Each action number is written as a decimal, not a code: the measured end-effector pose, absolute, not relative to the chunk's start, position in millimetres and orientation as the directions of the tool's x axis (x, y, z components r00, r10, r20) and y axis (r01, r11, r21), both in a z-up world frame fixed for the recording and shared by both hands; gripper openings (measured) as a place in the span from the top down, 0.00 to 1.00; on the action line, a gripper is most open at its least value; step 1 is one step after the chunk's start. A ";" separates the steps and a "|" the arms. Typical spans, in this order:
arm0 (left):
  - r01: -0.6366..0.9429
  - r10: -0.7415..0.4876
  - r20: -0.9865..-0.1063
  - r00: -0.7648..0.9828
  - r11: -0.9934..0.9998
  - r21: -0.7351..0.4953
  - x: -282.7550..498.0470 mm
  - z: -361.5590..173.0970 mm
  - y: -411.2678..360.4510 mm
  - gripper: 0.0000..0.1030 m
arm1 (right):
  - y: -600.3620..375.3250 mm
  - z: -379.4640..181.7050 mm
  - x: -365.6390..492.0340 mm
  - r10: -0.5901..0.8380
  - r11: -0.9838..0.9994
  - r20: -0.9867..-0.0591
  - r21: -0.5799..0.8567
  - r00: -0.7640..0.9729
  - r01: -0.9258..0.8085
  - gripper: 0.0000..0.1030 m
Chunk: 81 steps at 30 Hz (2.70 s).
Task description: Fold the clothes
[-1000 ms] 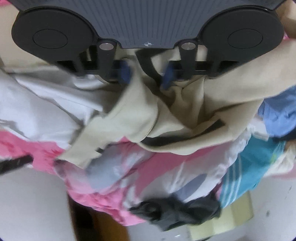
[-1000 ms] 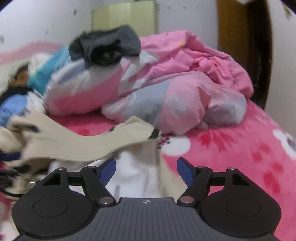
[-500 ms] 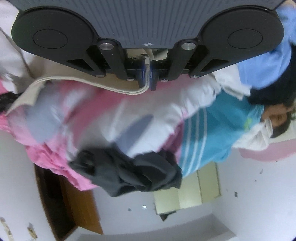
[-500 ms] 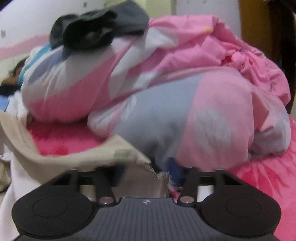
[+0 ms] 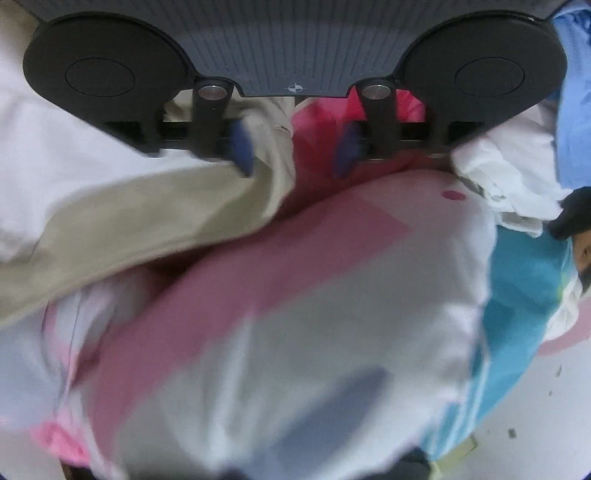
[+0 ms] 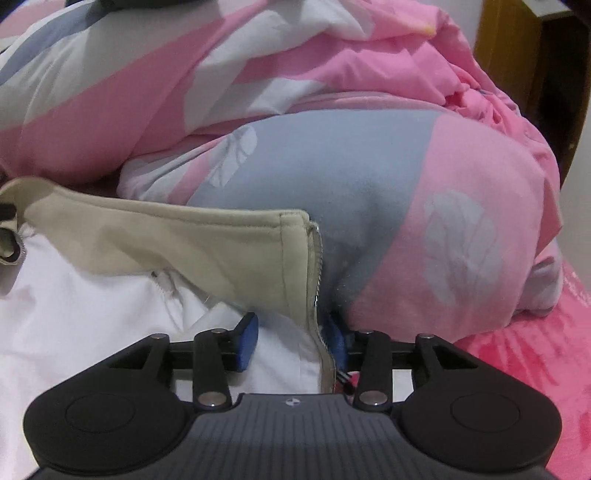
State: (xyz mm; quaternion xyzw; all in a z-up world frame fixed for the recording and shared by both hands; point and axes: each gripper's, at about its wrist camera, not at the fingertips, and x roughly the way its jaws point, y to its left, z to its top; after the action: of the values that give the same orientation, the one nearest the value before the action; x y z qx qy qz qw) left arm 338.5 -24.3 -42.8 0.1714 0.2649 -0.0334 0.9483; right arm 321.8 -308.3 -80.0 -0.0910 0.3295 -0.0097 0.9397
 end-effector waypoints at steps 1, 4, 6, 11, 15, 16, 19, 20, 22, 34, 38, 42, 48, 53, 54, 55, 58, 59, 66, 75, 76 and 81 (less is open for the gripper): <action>0.151 0.018 -0.495 0.869 0.942 0.299 328.6 -31.3 -20.1 0.35 | -310.3 -73.6 314.4 -0.082 0.982 -0.610 -0.183 0.788 -0.040 0.46; 0.153 -0.012 -0.441 0.897 0.946 0.286 286.8 2.7 -3.4 0.33 | -317.4 -51.9 287.7 -0.093 0.980 -0.574 -0.195 0.813 -0.026 0.31; 0.157 -0.033 -0.405 0.914 0.948 0.277 258.5 25.4 7.9 0.33 | -326.1 -34.3 261.8 -0.070 0.990 -0.563 -0.141 0.823 -0.012 0.30; 0.132 -0.064 -0.380 0.923 0.979 0.157 179.1 63.0 61.4 0.32 | -347.3 8.9 189.5 0.014 0.999 -0.543 0.046 0.840 0.012 0.30; 0.100 -0.069 -0.403 0.912 0.993 0.055 117.0 76.1 112.2 0.33 | -331.3 23.3 114.6 0.145 0.981 -0.548 0.186 0.824 -0.049 0.31; 0.097 -0.072 -0.415 0.907 0.995 0.039 105.4 72.9 119.4 0.33 | -320.9 24.6 97.5 0.163 0.979 -0.539 0.194 0.826 -0.067 0.32; 0.082 -0.076 -0.477 0.876 0.997 -0.007 79.3 48.2 137.9 0.34 | -283.2 25.5 49.9 0.217 0.969 -0.496 0.216 0.841 -0.123 0.38; 0.070 -0.072 -0.493 0.867 0.997 -0.023 70.6 38.7 143.2 0.34 | -266.8 24.0 38.0 0.254 0.961 -0.482 0.227 0.838 -0.161 0.38; 0.056 -0.094 -0.521 0.848 0.995 -0.088 57.4 20.0 152.5 0.35 | -233.6 20.3 17.3 0.323 0.943 -0.465 0.235 0.824 -0.237 0.40; 0.019 0.001 -0.464 0.886 0.999 0.039 46.6 -35.3 144.0 0.43 | -162.7 -63.3 63.3 0.510 0.733 -0.581 0.680 0.635 0.033 0.39; 0.025 -0.057 -0.481 0.875 0.997 -0.072 59.9 -40.9 161.5 0.43 | -168.4 -93.6 79.1 0.616 0.552 -0.509 0.823 0.601 0.132 0.39; 0.031 -0.032 -0.466 0.884 0.999 -0.011 70.7 -46.2 154.8 0.43 | -160.0 -103.6 91.9 0.609 0.544 -0.520 0.823 0.599 0.162 0.46; -0.067 0.121 -0.293 0.948 0.980 0.190 49.1 -24.4 152.9 0.32 | -167.8 -112.7 91.1 0.620 0.527 -0.509 0.834 0.597 0.164 0.61; -0.156 0.240 -0.310 0.920 0.950 0.272 48.6 -31.7 167.4 0.19 | -173.2 -121.8 91.4 0.643 0.499 -0.483 0.853 0.594 0.153 0.63; -0.166 0.255 -0.344 0.904 0.949 0.268 54.8 -36.0 172.3 0.19 | -172.3 -122.1 91.7 0.644 0.501 -0.481 0.853 0.595 0.146 0.63; -0.173 0.258 -0.382 0.887 0.955 0.242 63.5 -40.3 177.5 0.20 | -171.5 -122.3 91.9 0.644 0.504 -0.479 0.852 0.596 0.140 0.63; -0.209 0.246 -0.485 0.839 0.969 0.131 89.1 -51.4 194.1 0.51 | -171.1 -122.1 91.7 0.645 0.504 -0.475 0.853 0.599 0.133 0.63; -0.233 0.237 -0.505 0.830 0.970 0.073 93.3 -52.6 201.1 0.64 | -171.6 -122.1 91.5 0.647 0.502 -0.473 0.855 0.599 0.133 0.63; -0.227 0.176 -0.381 0.908 0.969 -0.095 75.2 0.2 215.1 0.96 | -172.3 -122.7 90.6 0.653 0.498 -0.463 0.859 0.600 0.122 0.63; -0.256 0.256 -0.070 0.964 0.967 -0.002 147.8 110.5 212.8 0.97 | -174.6 -125.0 86.1 0.665 0.507 -0.434 0.860 0.609 0.059 0.67; -0.294 0.297 -0.071 0.952 0.954 0.051 166.3 106.7 210.8 0.96 | -175.1 -125.5 85.6 0.664 0.506 -0.431 0.861 0.611 0.057 0.67; -0.263 0.340 -0.306 0.889 0.927 0.267 219.2 51.0 205.6 0.76 | -176.2 -126.5 84.7 0.665 0.504 -0.425 0.862 0.614 0.051 0.68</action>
State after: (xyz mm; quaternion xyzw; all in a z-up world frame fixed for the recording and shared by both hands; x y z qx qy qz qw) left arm 219.2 205.6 51.0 0.1096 0.1764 0.1562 0.9657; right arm 84.7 -176.2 -126.5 0.4567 0.3922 0.1984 0.7734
